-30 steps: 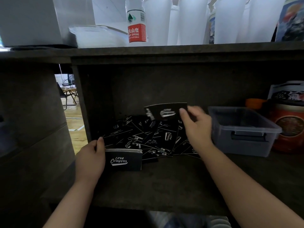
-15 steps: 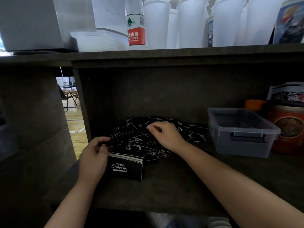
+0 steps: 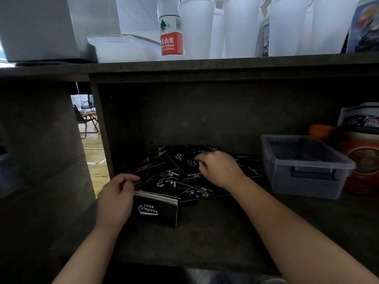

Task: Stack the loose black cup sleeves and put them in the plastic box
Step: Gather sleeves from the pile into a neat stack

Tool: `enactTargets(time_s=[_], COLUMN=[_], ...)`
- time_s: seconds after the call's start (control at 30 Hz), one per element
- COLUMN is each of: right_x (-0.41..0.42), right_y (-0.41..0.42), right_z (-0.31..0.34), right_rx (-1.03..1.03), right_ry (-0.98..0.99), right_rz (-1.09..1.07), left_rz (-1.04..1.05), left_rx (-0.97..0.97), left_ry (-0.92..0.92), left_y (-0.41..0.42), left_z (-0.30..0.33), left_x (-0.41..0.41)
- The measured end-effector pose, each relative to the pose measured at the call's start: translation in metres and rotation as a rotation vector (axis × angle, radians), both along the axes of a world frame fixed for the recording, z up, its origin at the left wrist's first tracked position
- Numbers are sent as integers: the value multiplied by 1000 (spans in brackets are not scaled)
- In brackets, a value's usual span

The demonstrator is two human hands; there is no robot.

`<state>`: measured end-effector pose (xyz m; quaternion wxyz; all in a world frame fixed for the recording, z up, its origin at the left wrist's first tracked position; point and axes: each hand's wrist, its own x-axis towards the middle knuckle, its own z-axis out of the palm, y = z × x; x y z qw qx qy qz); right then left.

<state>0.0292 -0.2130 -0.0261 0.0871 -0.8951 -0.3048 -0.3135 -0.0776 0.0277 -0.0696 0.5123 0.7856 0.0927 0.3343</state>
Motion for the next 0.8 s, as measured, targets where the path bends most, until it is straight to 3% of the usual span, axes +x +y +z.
enactTargets(time_s=[0.07,0.13,0.23,0.27,0.33,0.53,0.67,0.8], right_x=[-8,-13,-28,-32,-35,-42,-42,-44], right_y=[-4,-1,12,16,21,18,14,22], right_z=[9,17,23,21,16,21,18,13], right_rx=[342,669,981,973,771,383,-113,-56], right_ry=[-106,-83,388,558,767,1044,962,934], right_rz=[134,256,430,469,490,527,323,274], left_rz=[-1,-8,0,14,37,45,39,40], left_rx=[-4,-15,-2,17,41,49,61,52], left_ry=[6,13,8,4,0,50,47,94], left_y=[0,0,0,0,-1,-2,-3,-2], left_z=[0,0,0,0,1,1,2,4], left_x=[0,1,2,2,2,2,0,-2])
